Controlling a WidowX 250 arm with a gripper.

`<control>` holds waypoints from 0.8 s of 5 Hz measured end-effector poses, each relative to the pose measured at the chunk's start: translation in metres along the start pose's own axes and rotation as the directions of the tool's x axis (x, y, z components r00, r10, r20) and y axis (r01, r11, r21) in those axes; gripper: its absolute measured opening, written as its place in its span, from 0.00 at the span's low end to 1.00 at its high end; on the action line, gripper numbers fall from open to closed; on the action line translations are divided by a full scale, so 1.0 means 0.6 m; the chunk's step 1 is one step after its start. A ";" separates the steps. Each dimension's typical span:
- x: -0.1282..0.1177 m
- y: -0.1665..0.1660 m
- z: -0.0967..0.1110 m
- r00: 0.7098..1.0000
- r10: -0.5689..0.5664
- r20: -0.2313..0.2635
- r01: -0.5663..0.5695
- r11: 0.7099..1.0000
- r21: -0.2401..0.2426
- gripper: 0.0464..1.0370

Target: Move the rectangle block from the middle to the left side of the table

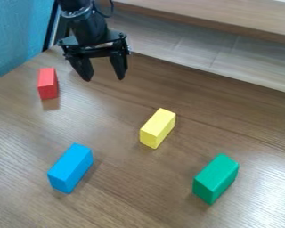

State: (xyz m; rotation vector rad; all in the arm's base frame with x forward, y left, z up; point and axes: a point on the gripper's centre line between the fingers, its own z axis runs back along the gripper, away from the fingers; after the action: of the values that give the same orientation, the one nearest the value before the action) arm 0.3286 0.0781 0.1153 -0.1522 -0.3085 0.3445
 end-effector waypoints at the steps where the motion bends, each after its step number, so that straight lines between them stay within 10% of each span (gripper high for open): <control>1: -0.009 0.003 -0.015 0.999 0.005 -0.031 -0.005 1.000 -0.001 0.96; 4: -0.115 0.001 -0.001 0.984 -0.158 -0.081 0.156 0.987 -0.031 0.96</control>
State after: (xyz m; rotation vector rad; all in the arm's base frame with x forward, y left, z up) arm 0.2669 0.0543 0.0961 -0.1649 -0.2405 0.1772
